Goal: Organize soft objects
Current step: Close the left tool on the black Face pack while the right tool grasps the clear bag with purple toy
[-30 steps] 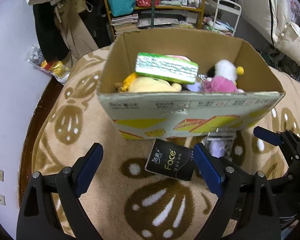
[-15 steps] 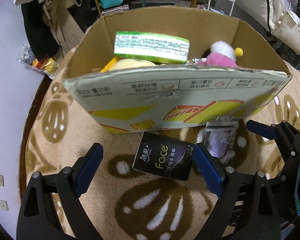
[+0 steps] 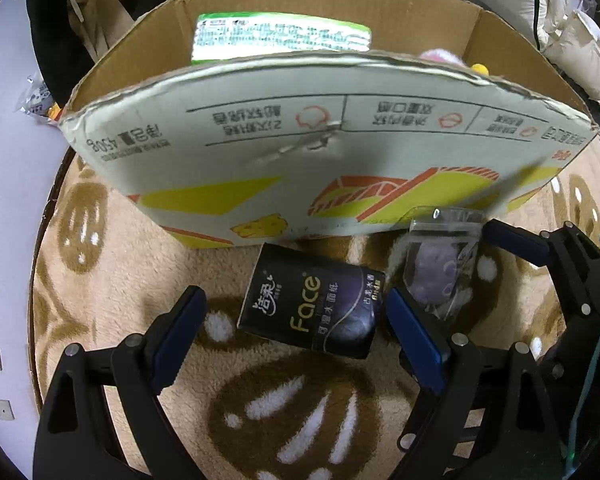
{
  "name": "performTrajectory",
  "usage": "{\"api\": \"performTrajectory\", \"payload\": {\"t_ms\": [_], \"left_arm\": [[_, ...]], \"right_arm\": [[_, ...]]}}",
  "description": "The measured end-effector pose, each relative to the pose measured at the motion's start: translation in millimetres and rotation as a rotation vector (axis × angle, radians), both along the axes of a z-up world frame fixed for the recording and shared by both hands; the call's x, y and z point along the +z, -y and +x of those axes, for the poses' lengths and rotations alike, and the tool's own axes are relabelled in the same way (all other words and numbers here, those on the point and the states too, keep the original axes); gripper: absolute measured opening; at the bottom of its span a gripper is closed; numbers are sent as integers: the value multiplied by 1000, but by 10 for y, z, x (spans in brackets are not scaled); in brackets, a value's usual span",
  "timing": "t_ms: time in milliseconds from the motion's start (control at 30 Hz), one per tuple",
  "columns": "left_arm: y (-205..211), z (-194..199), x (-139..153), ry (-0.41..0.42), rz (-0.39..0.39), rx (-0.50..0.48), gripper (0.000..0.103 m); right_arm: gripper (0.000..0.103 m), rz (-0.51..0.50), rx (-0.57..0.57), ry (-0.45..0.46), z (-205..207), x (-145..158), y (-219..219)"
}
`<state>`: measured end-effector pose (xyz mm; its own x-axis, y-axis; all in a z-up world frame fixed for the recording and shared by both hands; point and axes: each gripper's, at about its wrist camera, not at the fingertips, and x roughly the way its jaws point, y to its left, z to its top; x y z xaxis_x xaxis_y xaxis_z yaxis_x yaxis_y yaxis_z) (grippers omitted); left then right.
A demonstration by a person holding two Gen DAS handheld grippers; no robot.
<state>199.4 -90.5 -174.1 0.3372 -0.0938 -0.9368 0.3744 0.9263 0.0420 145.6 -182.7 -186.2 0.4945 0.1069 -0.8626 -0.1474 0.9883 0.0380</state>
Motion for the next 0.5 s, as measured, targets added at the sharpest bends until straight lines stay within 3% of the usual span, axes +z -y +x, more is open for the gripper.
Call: {"api": "performTrajectory", "payload": {"t_ms": [67,200,400,500], "left_arm": [[-8,29,-6,-5,1,8,87],[-54,96,-32,-45,-34,26,67],[-93,114,-31,-48,-31,33,66],[-121,123,-21,-41,-25,39,66]], "right_arm": [[100,2,6,3,1,-23,-10],[100,33,23,13,42,-53,-63],[100,10,32,25,91,-78,-142],[88,21,56,13,110,-82,-160]]}}
